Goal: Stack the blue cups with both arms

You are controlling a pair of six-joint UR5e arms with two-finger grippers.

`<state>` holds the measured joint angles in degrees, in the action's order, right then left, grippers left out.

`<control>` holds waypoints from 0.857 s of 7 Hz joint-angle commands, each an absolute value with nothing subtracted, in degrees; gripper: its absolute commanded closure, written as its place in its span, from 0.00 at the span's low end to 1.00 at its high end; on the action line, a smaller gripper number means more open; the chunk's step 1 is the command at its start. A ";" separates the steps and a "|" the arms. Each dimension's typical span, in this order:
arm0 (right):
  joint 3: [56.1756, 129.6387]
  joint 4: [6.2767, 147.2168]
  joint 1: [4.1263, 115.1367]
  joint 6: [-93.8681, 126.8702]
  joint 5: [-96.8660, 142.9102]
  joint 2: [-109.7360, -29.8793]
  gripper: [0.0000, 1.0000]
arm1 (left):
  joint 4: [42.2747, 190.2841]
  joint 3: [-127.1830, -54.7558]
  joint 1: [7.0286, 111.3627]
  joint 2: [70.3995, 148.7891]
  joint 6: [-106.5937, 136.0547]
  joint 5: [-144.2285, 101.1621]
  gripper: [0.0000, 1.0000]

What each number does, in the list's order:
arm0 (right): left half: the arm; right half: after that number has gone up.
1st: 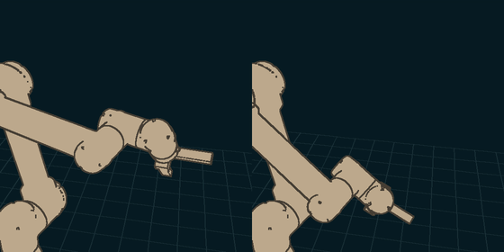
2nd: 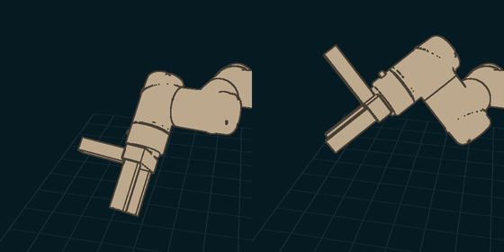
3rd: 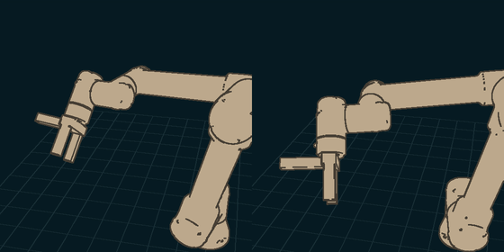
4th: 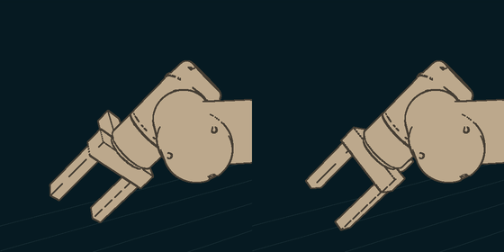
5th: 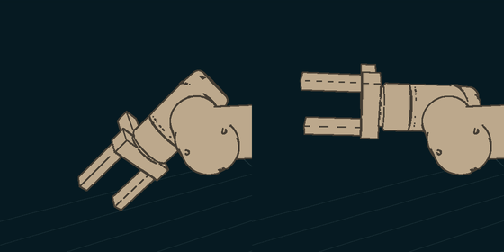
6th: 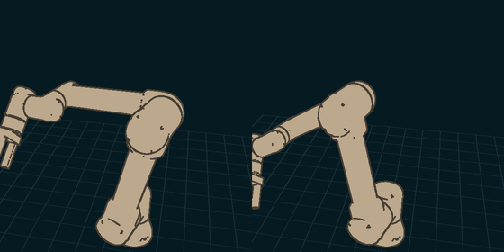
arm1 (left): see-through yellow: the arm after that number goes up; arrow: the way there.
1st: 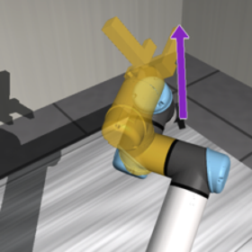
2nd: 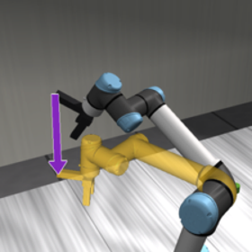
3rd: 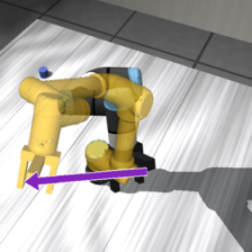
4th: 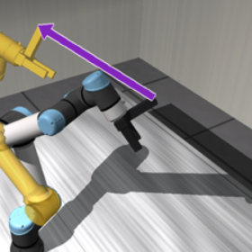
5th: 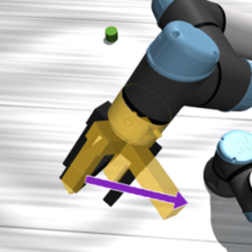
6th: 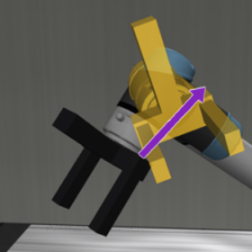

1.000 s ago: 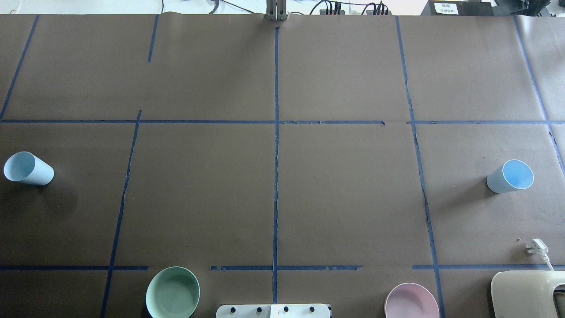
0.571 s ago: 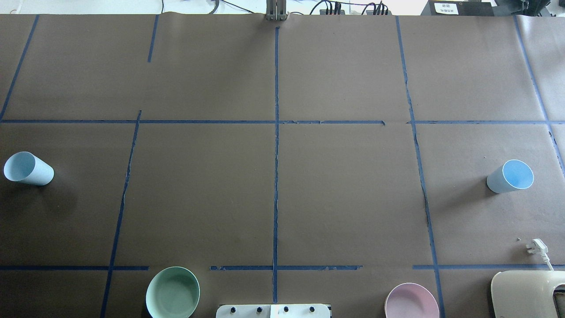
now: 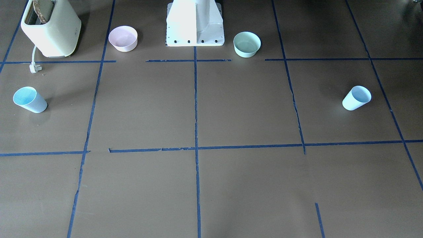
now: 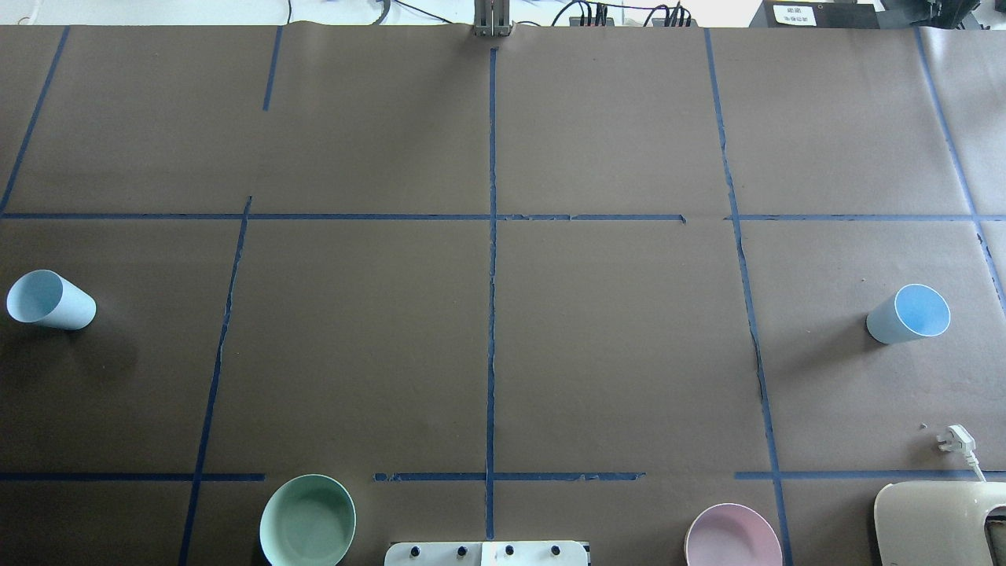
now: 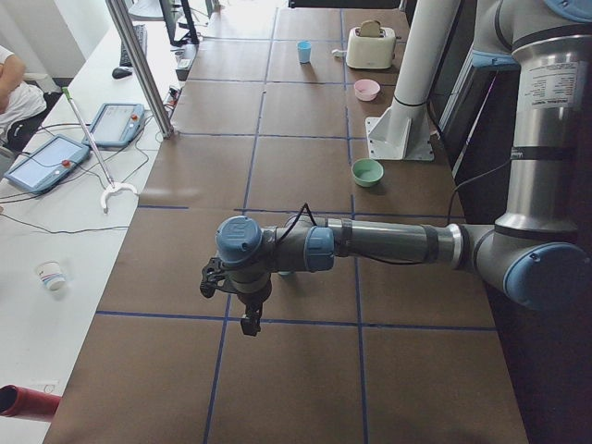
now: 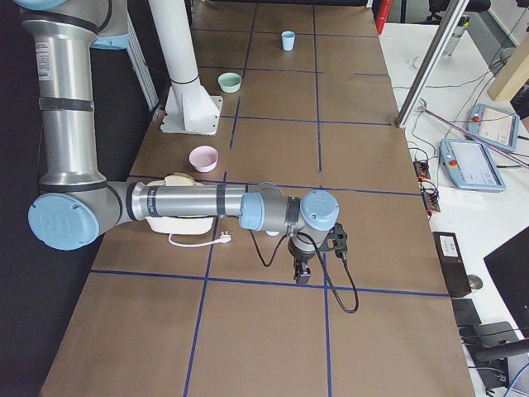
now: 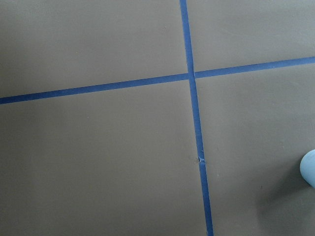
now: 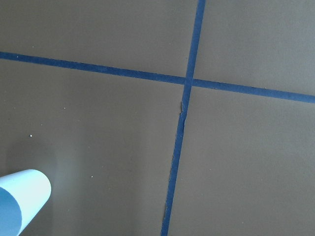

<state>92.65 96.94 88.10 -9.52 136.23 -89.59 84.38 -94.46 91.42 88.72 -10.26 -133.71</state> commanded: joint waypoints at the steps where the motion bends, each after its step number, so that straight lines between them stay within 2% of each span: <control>1: 92.64 96.94 88.07 -9.49 136.23 -89.65 0.00 | 84.46 -95.80 90.71 87.72 -10.55 -134.03 0.00; 2: 92.64 96.94 88.07 -9.49 136.23 -89.65 0.00 | 87.25 -96.06 86.87 87.54 -9.76 -135.51 0.00; 6: 92.46 96.94 88.07 -9.49 136.41 -89.65 0.00 | 106.92 -94.66 71.66 86.92 23.04 -136.32 0.00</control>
